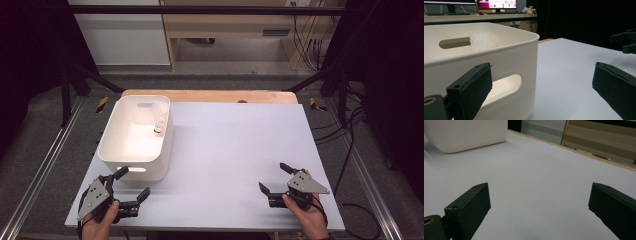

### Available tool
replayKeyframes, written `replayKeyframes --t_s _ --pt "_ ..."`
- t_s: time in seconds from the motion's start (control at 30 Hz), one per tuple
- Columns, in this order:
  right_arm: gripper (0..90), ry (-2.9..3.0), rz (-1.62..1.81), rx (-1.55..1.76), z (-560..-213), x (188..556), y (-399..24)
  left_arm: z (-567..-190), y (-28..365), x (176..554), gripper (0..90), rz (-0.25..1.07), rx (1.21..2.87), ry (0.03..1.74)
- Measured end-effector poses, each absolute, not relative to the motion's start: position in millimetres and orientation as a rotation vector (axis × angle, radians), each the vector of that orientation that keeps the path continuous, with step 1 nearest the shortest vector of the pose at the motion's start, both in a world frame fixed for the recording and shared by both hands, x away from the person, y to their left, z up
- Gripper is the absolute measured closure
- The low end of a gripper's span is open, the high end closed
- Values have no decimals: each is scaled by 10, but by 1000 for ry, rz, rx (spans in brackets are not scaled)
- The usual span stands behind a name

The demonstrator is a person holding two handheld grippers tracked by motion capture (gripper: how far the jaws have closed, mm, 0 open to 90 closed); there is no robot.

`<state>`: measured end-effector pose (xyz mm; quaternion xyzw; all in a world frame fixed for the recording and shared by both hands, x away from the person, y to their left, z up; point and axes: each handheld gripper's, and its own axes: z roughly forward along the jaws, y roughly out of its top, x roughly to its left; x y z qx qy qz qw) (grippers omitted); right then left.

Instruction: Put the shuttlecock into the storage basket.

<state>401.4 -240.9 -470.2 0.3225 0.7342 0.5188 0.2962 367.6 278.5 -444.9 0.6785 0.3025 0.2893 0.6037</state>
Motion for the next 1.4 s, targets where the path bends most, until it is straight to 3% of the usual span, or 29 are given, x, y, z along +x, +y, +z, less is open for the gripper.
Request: replayKeyframes --t_s 0.6,1.4 --pt "46 1955 1387 833 -4694 3971 -2488 -4616 2874 3741 25 664 1555 705" --pt "44 1822 1443 890 -4733 3898 -2904 -4648 2953 3748 23 678 1505 682"
